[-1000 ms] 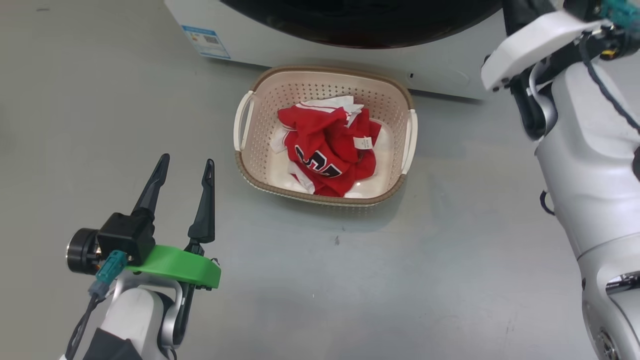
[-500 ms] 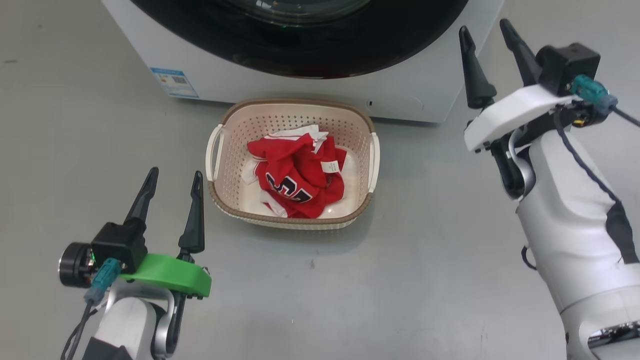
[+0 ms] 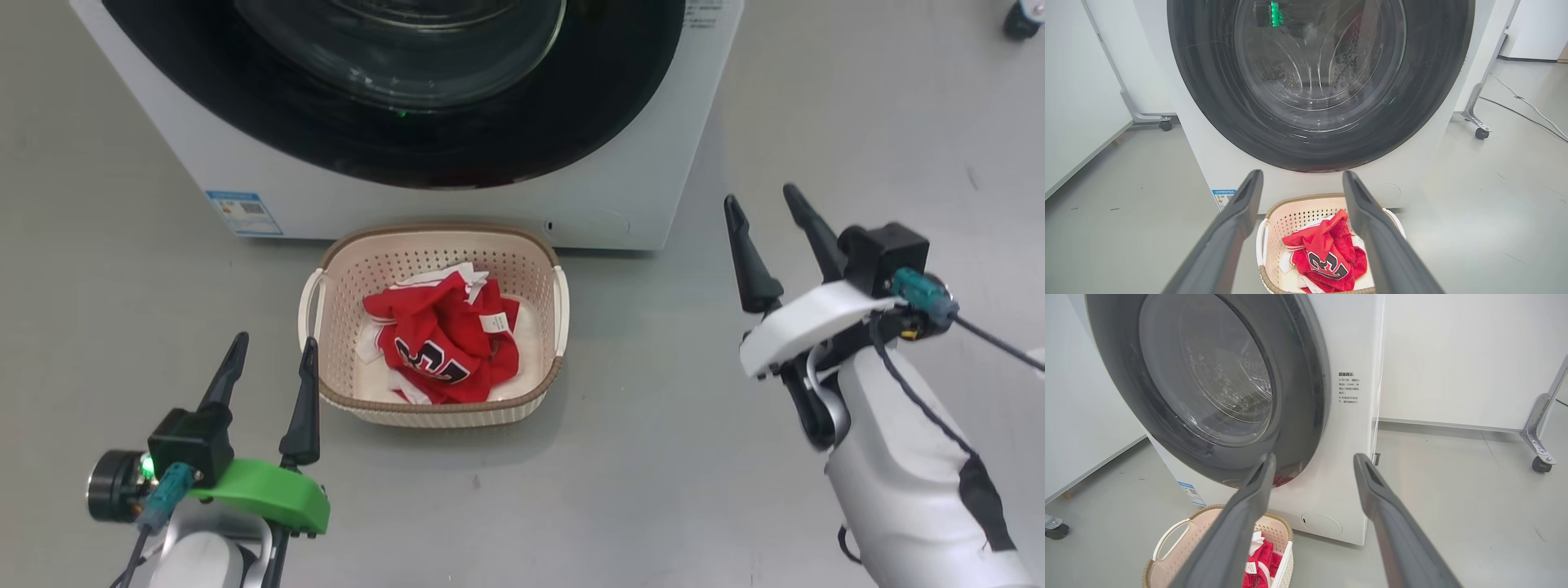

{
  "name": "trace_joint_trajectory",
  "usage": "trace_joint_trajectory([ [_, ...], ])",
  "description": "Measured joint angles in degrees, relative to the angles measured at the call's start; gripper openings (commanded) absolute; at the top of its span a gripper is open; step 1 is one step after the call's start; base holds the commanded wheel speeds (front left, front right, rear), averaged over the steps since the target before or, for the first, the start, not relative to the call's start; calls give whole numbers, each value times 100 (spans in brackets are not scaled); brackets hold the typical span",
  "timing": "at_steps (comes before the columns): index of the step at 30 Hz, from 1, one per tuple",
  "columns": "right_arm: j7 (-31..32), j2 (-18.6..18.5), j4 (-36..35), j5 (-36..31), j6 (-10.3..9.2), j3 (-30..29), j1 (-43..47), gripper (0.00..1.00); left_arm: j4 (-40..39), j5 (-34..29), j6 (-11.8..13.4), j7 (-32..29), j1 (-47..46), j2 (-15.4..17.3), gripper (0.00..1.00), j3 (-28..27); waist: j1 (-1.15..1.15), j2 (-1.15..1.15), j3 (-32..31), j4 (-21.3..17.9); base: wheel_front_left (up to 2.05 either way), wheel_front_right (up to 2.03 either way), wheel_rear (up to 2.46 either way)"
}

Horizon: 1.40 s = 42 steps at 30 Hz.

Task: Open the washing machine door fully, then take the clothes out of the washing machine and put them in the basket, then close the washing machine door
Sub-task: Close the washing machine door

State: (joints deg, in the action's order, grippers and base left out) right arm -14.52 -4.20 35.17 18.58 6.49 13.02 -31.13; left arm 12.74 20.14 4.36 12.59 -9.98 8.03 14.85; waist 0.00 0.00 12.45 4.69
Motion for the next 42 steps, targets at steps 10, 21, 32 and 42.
trace_joint_trajectory([
  [10,0,53,-297,0,-14,-58,973,100,52,1,49,-147,379,16,100,5,0,0,-468,-256,0,0,0],
  [21,1,83,-573,7,-111,-97,1775,100,68,1,76,-297,711,16,100,55,0,0,-964,-399,0,0,0],
  [32,1,102,-883,14,-193,-111,2268,100,-115,2,115,-421,921,20,100,59,0,0,-1200,-476,0,0,0],
  [42,1,115,-1076,14,-255,-107,2451,100,-263,2,140,-494,1059,21,100,49,0,0,-1249,-481,0,0,0],
])
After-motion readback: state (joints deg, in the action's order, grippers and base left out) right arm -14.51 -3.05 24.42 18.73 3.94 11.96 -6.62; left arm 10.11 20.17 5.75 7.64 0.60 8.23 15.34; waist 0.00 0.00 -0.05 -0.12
